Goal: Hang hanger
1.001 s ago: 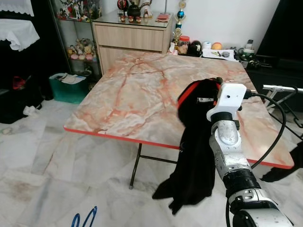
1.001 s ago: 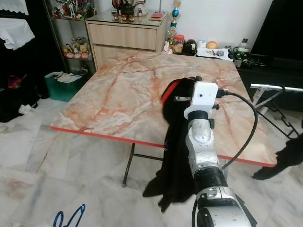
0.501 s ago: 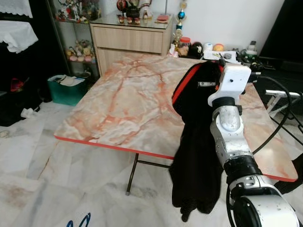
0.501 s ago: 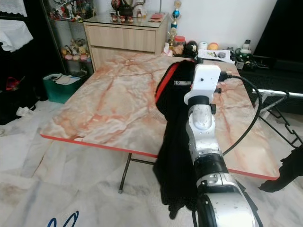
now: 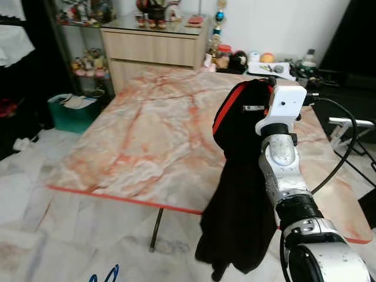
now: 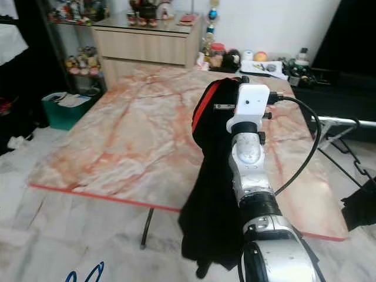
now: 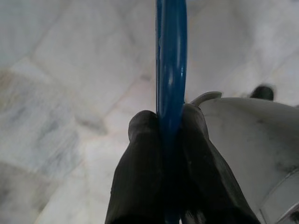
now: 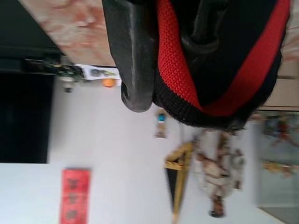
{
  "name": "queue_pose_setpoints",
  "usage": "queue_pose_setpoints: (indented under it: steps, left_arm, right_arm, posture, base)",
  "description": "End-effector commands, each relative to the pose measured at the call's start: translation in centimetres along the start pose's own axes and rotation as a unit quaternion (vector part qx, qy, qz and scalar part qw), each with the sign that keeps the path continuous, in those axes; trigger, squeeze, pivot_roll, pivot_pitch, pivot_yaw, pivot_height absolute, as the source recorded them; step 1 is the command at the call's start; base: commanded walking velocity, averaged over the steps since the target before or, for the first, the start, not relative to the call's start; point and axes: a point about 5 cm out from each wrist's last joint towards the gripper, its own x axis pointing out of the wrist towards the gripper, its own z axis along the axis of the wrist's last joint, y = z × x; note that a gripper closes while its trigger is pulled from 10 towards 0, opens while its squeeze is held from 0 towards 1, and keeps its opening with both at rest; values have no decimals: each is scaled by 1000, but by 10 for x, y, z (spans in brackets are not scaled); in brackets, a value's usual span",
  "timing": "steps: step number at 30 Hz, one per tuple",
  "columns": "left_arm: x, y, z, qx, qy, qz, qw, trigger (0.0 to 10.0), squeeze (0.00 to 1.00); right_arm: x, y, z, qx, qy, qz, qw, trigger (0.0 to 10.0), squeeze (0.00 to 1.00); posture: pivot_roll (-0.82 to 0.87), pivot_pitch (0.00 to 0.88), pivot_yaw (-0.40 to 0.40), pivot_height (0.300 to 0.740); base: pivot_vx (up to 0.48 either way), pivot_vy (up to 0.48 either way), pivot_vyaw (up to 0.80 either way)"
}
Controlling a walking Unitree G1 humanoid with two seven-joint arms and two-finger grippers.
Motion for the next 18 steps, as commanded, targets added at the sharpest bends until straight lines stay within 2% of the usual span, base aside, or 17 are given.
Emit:
queue_pose_setpoints:
  steps: [1,18]
  left_arm:
    - [-3,12,-3,3,9,13,1000,10000,0]
    - [0,4,2,6,7,6,1000,10000,0]
  right_arm:
    - [5,12,14,7,-29,14,999,10000,0]
    - [8,10,17,5,-32,11,999,10000,0]
  posture:
    - [187,0,-12,740]
    - [187,0,-12,740]
  base:
    - [322,0,0]
    - [321,0,0]
